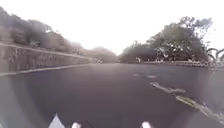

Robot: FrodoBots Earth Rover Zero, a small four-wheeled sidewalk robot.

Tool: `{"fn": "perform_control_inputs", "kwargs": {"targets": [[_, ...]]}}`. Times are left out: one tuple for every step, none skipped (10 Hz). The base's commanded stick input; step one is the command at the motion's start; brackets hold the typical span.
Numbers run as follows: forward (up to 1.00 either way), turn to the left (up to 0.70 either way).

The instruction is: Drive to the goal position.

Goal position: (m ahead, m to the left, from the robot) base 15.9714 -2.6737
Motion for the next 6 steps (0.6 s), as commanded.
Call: {"fn": "perform_control_inputs", "kwargs": {"targets": [[0.7,0.0],[0.7,0.0],[0.7,0.0],[0.7,0.0],[0.7,0.0],[0.7,0.0]]}}
